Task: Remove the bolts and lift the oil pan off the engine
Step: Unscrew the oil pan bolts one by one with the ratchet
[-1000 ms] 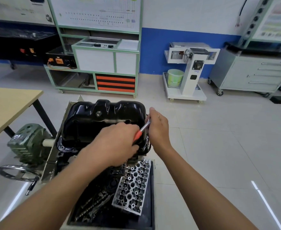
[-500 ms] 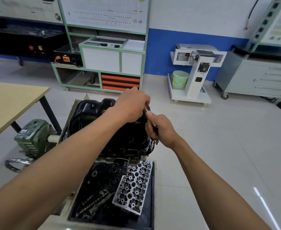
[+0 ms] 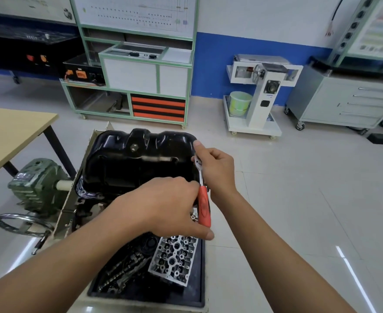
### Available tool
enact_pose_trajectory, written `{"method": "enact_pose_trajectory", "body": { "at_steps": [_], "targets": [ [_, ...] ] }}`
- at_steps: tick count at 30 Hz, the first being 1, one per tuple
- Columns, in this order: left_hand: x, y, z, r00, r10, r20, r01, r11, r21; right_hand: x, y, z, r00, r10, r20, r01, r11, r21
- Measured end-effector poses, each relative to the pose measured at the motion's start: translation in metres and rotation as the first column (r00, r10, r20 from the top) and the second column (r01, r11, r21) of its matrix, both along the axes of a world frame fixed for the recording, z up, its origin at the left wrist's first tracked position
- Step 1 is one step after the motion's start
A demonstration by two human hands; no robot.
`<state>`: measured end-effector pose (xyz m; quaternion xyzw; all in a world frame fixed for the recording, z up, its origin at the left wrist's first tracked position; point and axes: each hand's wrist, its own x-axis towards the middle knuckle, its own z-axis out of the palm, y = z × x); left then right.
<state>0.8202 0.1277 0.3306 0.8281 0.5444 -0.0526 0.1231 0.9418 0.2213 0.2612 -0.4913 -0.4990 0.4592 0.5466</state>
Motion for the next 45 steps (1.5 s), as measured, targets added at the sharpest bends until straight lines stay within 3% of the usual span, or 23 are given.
{"method": "enact_pose_trajectory", "body": {
  "at_steps": [3, 7, 10, 14, 21, 25, 29, 33, 38, 42, 45],
  "targets": [
    [-0.001, 0.004, 0.008, 0.999, -0.029, -0.028, 0.029, 0.999, -0.021, 0.003, 0.001, 0.001, 0.992, 0.121, 0.024, -0.121, 0.992, 0.021],
    [-0.017, 0.013, 0.018, 0.999, -0.016, 0.035, 0.024, 0.971, -0.239, 0.008, 0.008, 0.004, 0.968, 0.249, -0.009, -0.249, 0.968, 0.022],
    [-0.033, 0.027, 0.028, 0.999, -0.019, -0.048, 0.005, 0.963, -0.271, 0.018, 0.014, 0.001, 0.94, 0.331, 0.076, -0.335, 0.942, 0.037],
    [-0.045, 0.067, 0.035, 0.988, 0.103, -0.118, -0.099, 0.994, 0.035, 0.032, 0.027, 0.003, 0.863, 0.489, 0.127, -0.492, 0.871, -0.01],
    [-0.017, 0.125, 0.013, 0.967, 0.254, 0.001, -0.237, 0.899, 0.369, 0.027, 0.034, 0.006, 0.744, 0.66, 0.102, -0.655, 0.751, -0.079],
    [-0.012, 0.12, -0.004, 0.97, 0.223, 0.094, -0.242, 0.893, 0.38, 0.032, 0.037, 0.006, 0.838, 0.542, 0.058, -0.538, 0.839, -0.075],
    [-0.028, 0.088, -0.007, 0.963, 0.243, 0.118, -0.268, 0.915, 0.303, 0.028, 0.033, 0.003, 0.978, 0.188, 0.09, -0.187, 0.982, -0.014],
    [-0.021, 0.042, -0.007, 0.989, 0.143, 0.046, -0.15, 0.939, 0.311, 0.011, 0.022, 0.003, 1.0, -0.031, -0.005, 0.031, 1.0, -0.008],
    [0.005, 0.011, -0.006, 0.993, 0.102, 0.061, -0.116, 0.948, 0.296, 0.003, 0.016, 0.0, 0.997, -0.004, 0.077, -0.004, 0.996, 0.092],
    [-0.014, 0.025, 0.002, 0.99, 0.128, 0.057, -0.135, 0.978, 0.16, 0.007, 0.018, 0.0, 0.997, 0.064, 0.05, -0.064, 0.998, 0.003],
    [-0.029, 0.044, 0.009, 0.991, 0.135, -0.024, -0.129, 0.978, 0.166, 0.012, 0.019, 0.003, 0.989, 0.15, 0.012, -0.149, 0.988, -0.036]
  ]
}}
